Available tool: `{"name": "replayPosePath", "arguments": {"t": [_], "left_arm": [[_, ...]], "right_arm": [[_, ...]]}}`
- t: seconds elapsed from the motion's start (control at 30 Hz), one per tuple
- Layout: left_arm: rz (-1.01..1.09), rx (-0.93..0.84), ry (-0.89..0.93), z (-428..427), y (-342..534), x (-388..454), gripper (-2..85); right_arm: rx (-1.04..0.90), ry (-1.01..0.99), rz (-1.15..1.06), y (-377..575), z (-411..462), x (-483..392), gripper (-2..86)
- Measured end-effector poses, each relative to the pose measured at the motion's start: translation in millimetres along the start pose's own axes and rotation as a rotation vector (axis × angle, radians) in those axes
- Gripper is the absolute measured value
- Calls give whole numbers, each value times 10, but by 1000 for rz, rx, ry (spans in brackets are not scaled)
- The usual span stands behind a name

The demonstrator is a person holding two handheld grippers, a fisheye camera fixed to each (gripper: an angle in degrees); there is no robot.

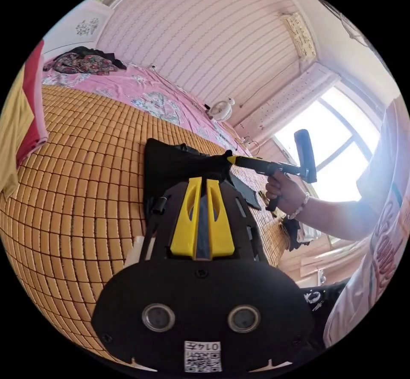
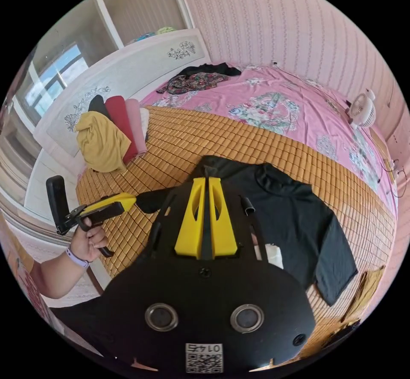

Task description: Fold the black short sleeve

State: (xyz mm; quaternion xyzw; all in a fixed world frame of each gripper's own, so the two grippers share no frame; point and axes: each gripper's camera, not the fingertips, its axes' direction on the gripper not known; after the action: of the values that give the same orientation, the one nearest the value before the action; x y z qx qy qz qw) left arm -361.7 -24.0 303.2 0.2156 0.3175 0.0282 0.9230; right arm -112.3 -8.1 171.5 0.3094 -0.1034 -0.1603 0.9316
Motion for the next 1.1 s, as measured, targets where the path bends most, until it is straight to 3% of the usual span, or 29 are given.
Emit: {"name": "replayPosePath", "arguments": {"t": [0.13, 0.33, 0.67, 0.97, 1.1], "left_arm": [[-16, -169, -1, 386, 271, 112, 28], [14, -293, -58, 683, 343, 161, 36], [227, -503, 76, 1757, 296, 900, 45], [456, -653, 116, 2987, 34, 1599, 45], [438, -685, 146, 3543, -124, 1878, 45]], "right_arm": [[-196, 111, 109, 574, -91, 536, 57], [-263, 54, 169, 674, 23, 835, 67], [-253, 35, 333, 1184, -229, 1169, 65], [-107, 225, 795, 2278, -1116, 2251, 94], [-19, 285, 937, 2692, -1416, 2755, 101]]}}
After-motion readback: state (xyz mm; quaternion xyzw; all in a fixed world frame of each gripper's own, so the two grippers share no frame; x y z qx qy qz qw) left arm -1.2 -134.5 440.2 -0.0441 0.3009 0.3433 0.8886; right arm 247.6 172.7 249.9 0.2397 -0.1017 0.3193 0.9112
